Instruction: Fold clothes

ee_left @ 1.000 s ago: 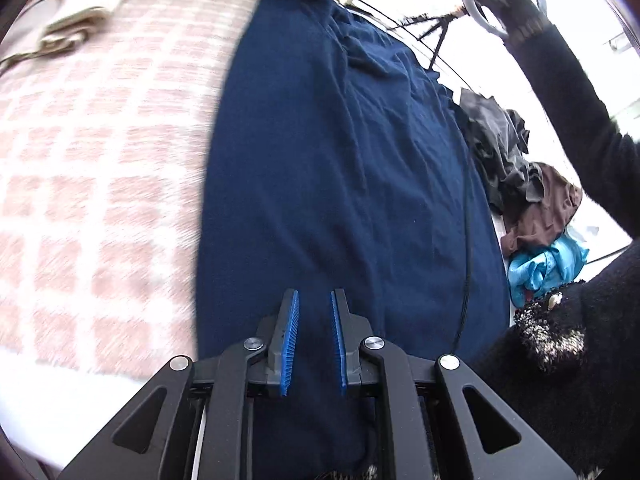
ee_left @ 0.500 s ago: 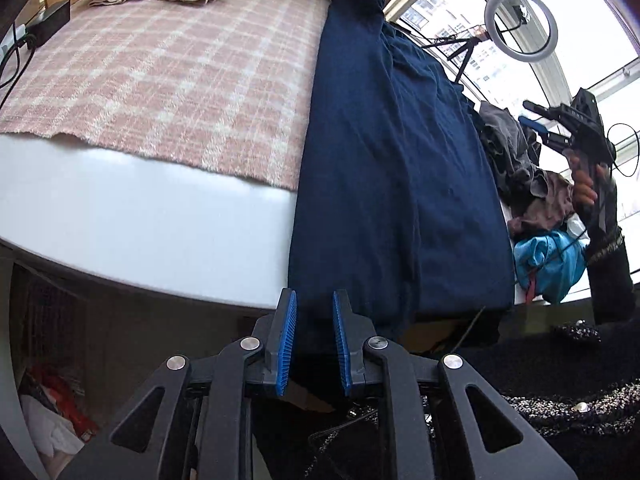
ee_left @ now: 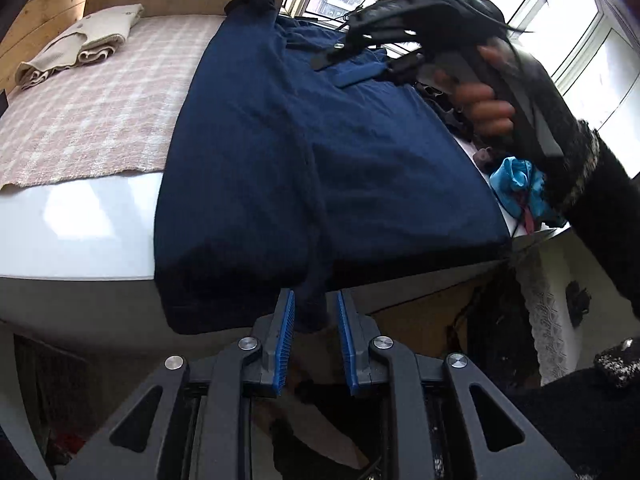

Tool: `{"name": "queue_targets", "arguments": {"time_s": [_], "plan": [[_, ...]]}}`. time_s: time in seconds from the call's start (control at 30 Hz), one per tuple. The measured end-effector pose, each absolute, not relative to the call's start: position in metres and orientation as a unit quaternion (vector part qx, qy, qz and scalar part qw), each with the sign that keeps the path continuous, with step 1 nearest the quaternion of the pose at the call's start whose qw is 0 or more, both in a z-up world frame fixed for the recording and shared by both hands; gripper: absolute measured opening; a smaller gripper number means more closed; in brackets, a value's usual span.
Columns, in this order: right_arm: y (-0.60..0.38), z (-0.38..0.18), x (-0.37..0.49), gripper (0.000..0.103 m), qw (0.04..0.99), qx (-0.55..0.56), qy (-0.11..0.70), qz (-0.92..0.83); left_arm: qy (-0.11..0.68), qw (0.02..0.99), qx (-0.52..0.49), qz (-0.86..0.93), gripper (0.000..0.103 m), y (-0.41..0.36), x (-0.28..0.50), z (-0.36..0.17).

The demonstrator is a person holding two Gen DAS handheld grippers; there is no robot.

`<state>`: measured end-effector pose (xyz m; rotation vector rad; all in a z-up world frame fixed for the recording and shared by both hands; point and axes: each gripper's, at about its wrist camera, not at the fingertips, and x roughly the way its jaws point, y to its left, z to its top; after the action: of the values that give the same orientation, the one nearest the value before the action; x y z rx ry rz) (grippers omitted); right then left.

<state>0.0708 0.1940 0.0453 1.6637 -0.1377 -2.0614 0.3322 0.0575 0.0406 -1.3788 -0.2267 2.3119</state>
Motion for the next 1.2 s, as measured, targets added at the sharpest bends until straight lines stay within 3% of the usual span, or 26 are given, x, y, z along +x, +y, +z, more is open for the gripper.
{"name": "queue_targets", "arguments": {"time_s": [0.27,0.33,0.37,0.4,0.47,0.63,0.73,0.83,0.9,0.93,0.97,1.0,1.03,1.2], "plan": [[0.177,0.025,0.027,0.040,0.205,0.640,-0.041,-0.740,-0.023,0.182,-0.470,0.863,0.022,0.090,0.335,0.039],[0.178,0.023,0.025,0.033,0.209,0.639,-0.044,-0.739,-0.010,0.171,-0.470,0.866,0.022,0.093,0.334,0.038],[0.177,0.022,0.025,0.017,0.213,0.639,-0.039,-0.738,-0.011,0.171,-0.471,0.865,0.015,0.093,0.333,0.037],[0.175,0.021,0.026,0.008,0.216,0.639,-0.031,-0.737,-0.017,0.174,-0.471,0.865,0.011,0.093,0.333,0.036],[0.175,0.022,0.027,0.006,0.224,0.634,-0.027,-0.740,-0.024,0.176,-0.469,0.865,0.000,0.093,0.332,0.035],[0.178,0.037,0.032,0.003,0.241,0.608,-0.019,-0.756,-0.039,0.206,-0.465,0.860,0.000,0.100,0.334,0.042],[0.177,0.034,0.036,0.003,0.214,0.599,0.036,-0.771,-0.023,0.223,-0.462,0.858,0.001,0.114,0.336,0.043],[0.178,0.032,0.041,0.003,0.207,0.590,0.059,-0.778,-0.006,0.194,-0.460,0.867,0.004,0.111,0.339,0.045],[0.183,0.031,0.039,0.006,0.217,0.603,0.022,-0.767,-0.001,0.165,-0.446,0.880,0.018,0.099,0.347,0.048],[0.186,0.031,0.038,0.010,0.221,0.611,0.002,-0.760,0.003,0.150,-0.444,0.884,0.033,0.095,0.351,0.048],[0.188,0.030,0.037,0.021,0.225,0.616,-0.011,-0.755,0.002,0.140,-0.445,0.885,0.042,0.091,0.353,0.045],[0.189,0.029,0.036,0.034,0.227,0.621,-0.022,-0.750,0.000,0.130,-0.446,0.886,0.042,0.087,0.356,0.043],[0.188,0.027,0.035,0.036,0.227,0.624,-0.027,-0.748,-0.003,0.122,-0.447,0.886,0.042,0.085,0.356,0.041],[0.178,0.014,0.035,0.037,0.220,0.632,-0.019,-0.743,0.017,0.108,-0.456,0.883,0.041,0.099,0.347,0.029]]}}
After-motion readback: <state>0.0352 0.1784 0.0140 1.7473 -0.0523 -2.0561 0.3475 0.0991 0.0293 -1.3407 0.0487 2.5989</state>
